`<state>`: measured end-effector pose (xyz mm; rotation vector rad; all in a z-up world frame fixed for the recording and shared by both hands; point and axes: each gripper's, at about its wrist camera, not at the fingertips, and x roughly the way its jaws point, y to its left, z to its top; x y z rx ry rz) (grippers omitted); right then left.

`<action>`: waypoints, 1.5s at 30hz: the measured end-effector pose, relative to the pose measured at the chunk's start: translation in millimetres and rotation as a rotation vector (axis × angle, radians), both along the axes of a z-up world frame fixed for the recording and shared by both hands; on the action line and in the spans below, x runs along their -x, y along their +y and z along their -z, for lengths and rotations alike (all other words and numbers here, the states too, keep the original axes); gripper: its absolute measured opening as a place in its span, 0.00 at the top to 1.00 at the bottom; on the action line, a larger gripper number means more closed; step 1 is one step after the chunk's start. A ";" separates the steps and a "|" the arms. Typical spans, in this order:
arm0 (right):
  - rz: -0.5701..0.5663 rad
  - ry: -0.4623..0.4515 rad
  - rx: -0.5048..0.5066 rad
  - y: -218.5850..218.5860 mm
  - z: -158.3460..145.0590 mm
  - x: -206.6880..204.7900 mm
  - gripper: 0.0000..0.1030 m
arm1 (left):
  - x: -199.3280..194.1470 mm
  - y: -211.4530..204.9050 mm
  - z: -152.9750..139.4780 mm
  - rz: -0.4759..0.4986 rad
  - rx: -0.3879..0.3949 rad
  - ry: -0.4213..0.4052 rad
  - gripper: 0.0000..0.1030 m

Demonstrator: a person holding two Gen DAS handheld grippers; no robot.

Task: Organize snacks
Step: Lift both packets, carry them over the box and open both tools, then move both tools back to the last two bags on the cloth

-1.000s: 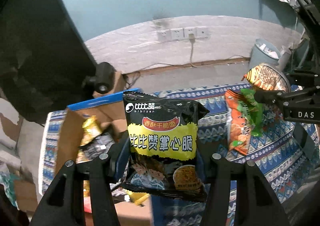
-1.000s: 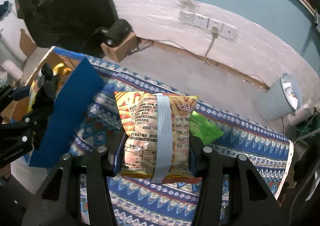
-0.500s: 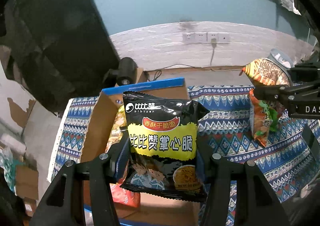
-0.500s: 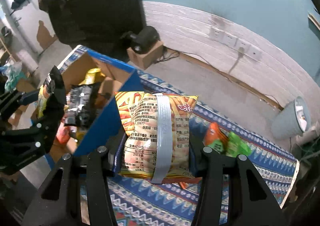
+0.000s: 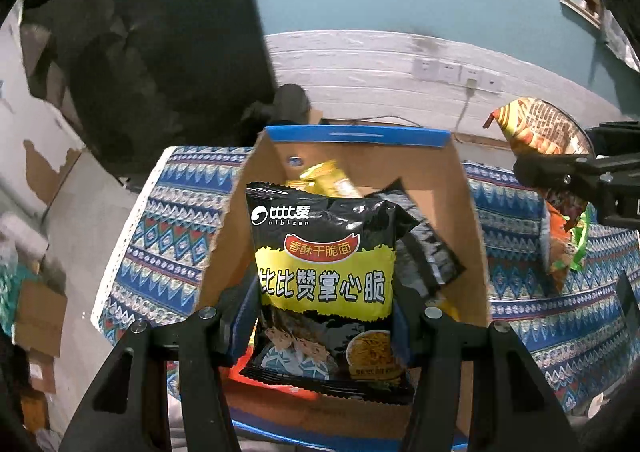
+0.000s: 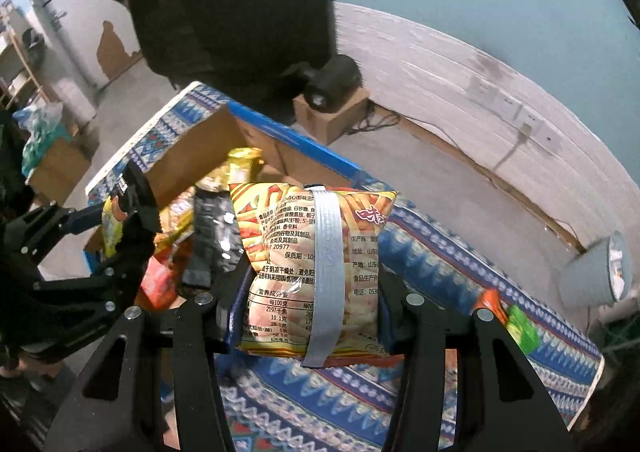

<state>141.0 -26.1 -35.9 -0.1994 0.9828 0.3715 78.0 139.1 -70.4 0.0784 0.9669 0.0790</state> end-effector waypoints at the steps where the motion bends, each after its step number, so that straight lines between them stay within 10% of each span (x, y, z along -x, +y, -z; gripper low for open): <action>1: -0.010 0.001 0.000 7.3 1.1 -1.8 0.52 | 0.2 4.3 0.6 -0.006 -0.002 -0.001 0.45; 22: -0.116 0.102 -0.056 95.1 27.6 -21.8 0.52 | 0.8 69.6 13.9 -0.136 0.082 0.055 0.44; 28: -0.116 0.094 -0.117 94.1 20.0 -19.1 0.27 | 2.9 67.0 9.3 -0.146 0.055 0.042 0.32; 45: -0.008 0.062 -0.076 26.5 9.8 -5.6 0.25 | 5.9 2.1 -11.8 -0.003 -0.033 -0.022 0.23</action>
